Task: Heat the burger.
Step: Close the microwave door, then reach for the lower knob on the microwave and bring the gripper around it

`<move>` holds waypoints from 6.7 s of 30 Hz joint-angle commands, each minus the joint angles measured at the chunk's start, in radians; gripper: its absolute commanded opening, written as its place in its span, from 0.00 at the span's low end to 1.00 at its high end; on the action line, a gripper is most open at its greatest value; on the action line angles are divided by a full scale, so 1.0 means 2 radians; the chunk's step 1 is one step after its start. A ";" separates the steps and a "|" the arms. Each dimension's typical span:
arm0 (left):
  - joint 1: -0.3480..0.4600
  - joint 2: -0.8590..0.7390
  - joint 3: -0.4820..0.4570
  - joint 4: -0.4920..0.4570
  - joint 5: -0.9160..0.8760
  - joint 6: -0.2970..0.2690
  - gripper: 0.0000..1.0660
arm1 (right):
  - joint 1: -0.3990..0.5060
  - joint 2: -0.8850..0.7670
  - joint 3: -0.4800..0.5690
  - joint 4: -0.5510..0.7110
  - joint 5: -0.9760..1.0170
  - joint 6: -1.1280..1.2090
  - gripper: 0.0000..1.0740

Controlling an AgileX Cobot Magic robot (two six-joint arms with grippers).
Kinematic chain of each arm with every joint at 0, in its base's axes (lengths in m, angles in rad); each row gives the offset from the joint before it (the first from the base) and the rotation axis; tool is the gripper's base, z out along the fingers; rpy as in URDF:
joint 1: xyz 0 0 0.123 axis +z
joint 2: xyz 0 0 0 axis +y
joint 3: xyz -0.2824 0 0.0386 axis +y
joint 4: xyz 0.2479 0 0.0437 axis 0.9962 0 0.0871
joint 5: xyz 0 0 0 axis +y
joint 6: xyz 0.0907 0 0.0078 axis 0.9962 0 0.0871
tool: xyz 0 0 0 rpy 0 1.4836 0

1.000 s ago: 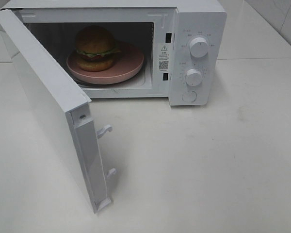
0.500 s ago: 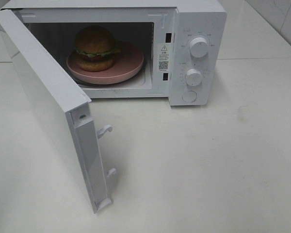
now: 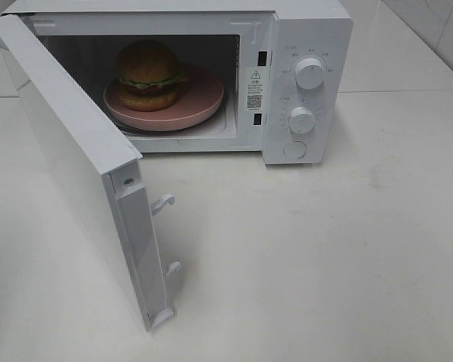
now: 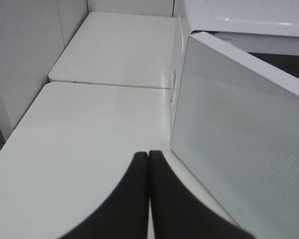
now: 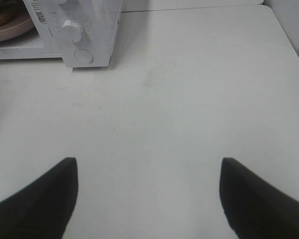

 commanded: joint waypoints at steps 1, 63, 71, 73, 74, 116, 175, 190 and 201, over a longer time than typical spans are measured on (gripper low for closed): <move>0.001 0.007 0.031 -0.012 -0.081 0.001 0.00 | -0.004 -0.013 0.001 0.000 0.002 -0.005 0.70; -0.229 0.587 0.045 0.037 -0.719 -0.059 0.00 | -0.004 -0.013 0.001 0.000 0.002 -0.005 0.70; -0.288 0.631 -0.011 -0.027 -0.715 -0.034 0.00 | -0.004 -0.013 0.001 0.000 0.002 -0.005 0.70; -0.297 0.641 -0.024 -0.038 -0.715 -0.032 0.00 | -0.004 -0.013 0.001 0.000 0.002 -0.005 0.70; -0.302 0.646 -0.030 -0.045 -0.714 -0.029 0.00 | -0.004 -0.013 0.001 0.000 0.002 -0.005 0.70; -0.380 0.830 -0.348 -0.223 -0.595 0.100 0.00 | -0.004 -0.013 0.001 0.000 0.002 -0.005 0.70; -0.117 0.489 -0.235 -0.152 0.218 0.154 0.90 | -0.004 -0.013 0.001 0.000 0.002 -0.005 0.70; -0.013 0.305 -0.194 -0.069 0.261 0.089 0.90 | -0.004 -0.013 0.001 0.000 0.002 -0.005 0.70; -0.013 0.146 -0.099 -0.051 0.278 0.089 0.90 | -0.004 -0.013 0.001 0.000 0.002 -0.005 0.70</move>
